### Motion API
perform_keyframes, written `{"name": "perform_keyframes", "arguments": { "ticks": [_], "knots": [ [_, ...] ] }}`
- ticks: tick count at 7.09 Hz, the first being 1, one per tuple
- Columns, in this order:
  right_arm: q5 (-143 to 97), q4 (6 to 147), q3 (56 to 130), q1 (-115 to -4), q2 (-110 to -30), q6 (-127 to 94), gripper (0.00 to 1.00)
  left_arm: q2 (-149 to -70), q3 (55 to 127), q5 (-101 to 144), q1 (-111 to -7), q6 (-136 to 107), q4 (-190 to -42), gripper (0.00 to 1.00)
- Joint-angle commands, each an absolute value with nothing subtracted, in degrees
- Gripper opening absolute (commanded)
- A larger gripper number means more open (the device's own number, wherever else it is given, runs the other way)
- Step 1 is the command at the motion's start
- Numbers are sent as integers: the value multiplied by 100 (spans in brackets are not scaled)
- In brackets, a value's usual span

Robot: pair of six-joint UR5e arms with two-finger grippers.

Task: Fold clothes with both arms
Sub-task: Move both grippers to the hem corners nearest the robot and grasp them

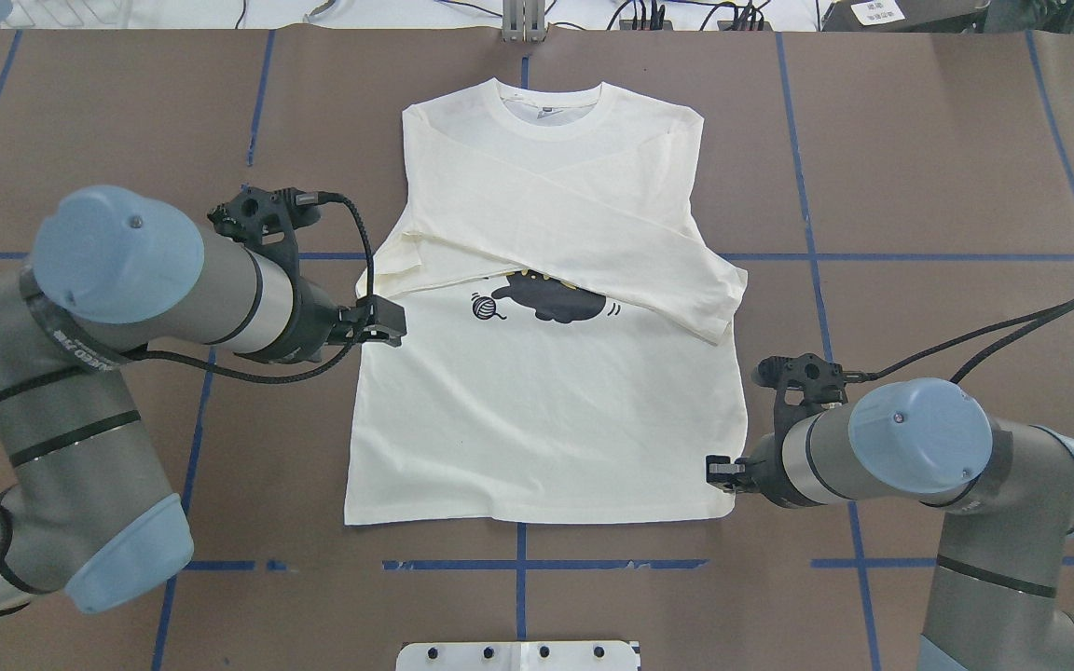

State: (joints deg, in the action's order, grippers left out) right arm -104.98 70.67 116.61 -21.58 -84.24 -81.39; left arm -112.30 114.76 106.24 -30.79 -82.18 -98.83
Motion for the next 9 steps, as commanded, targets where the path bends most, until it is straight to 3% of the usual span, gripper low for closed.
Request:
{"name": "perform_keyframes", "arguments": {
  "ticks": [1,3,9],
  "knots": [
    [-10503,7049,11742,-2214,-8385,-8113,0,-10951,11191,9777,-2131,-9172,-9888,83],
    [-10503,7049,11742,-2267,-8376,-8086,0,-10977,10865,9729,-1697,-9352,-9888,82],
    [-10538,7058,11733,-2399,-8279,-8068,0,-10925,10907,9747,-1600,-9325,-9748,72]
  ]
}}
